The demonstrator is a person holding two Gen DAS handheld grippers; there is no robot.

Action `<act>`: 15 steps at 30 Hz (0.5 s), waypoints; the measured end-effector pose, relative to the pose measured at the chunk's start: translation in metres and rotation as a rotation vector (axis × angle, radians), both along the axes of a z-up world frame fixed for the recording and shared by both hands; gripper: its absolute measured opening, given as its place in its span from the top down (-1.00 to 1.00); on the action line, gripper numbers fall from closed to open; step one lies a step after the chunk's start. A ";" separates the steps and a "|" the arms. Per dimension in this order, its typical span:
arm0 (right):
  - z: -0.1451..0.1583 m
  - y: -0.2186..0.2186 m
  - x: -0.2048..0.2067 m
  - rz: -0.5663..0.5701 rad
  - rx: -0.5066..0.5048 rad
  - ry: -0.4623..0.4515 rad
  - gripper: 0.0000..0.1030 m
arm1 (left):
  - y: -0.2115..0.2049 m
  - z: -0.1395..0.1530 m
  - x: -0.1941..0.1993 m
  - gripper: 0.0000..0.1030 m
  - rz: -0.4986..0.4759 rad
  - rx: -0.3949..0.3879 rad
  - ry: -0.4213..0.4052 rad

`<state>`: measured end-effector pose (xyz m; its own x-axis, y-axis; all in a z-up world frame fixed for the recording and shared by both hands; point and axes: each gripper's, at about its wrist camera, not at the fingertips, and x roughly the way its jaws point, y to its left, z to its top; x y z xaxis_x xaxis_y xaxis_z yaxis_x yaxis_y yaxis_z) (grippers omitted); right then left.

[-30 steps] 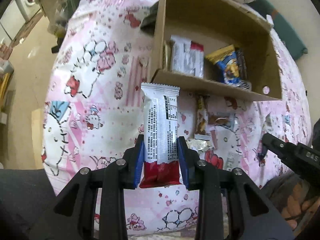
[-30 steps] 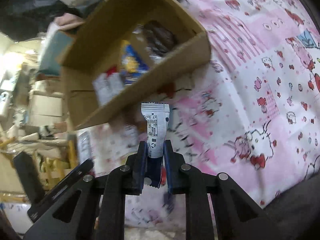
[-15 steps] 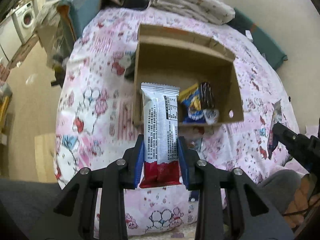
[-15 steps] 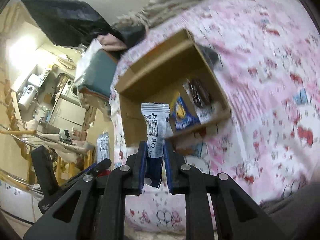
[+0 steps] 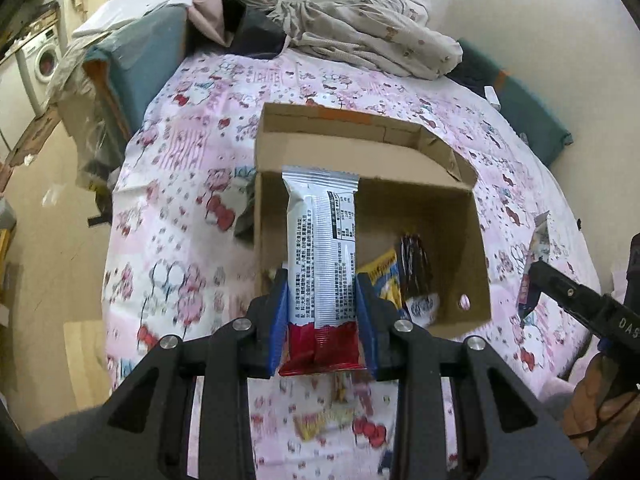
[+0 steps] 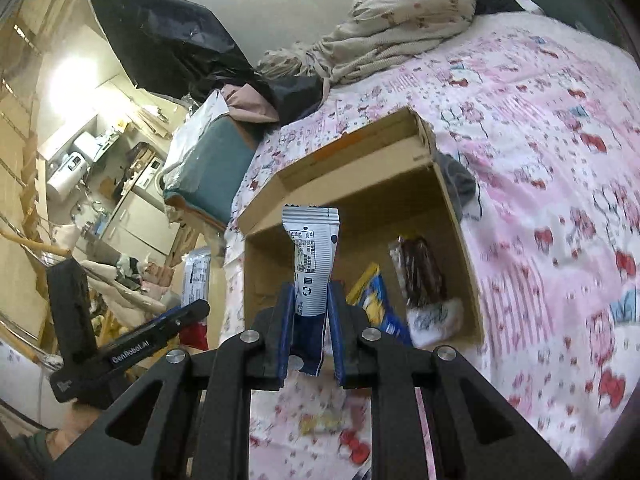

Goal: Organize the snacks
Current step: 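Lower the white bar into the box and open the left tool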

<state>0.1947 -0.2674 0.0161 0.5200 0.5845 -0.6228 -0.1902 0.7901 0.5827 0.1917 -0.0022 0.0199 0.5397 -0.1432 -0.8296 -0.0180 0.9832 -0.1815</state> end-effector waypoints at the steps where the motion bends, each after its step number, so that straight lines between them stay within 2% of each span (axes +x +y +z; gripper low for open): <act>1: -0.003 0.002 0.007 0.001 -0.014 -0.001 0.65 | -0.002 -0.003 0.008 0.46 0.000 0.001 -0.001; 4: -0.015 0.005 0.024 -0.002 -0.030 0.008 0.65 | -0.011 -0.013 0.028 0.46 -0.006 -0.009 0.014; 11: -0.059 0.009 0.052 -0.005 -0.057 0.077 0.64 | -0.035 -0.044 0.056 0.46 -0.030 0.027 0.044; 15: -0.079 0.012 0.056 -0.007 -0.038 0.133 0.64 | -0.041 -0.057 0.060 0.46 -0.048 0.060 0.018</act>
<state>0.2509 -0.2558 -0.0630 0.4354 0.5558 -0.7081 -0.1077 0.8131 0.5720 0.2516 -0.0427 -0.0369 0.5179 -0.1182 -0.8472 0.0264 0.9921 -0.1222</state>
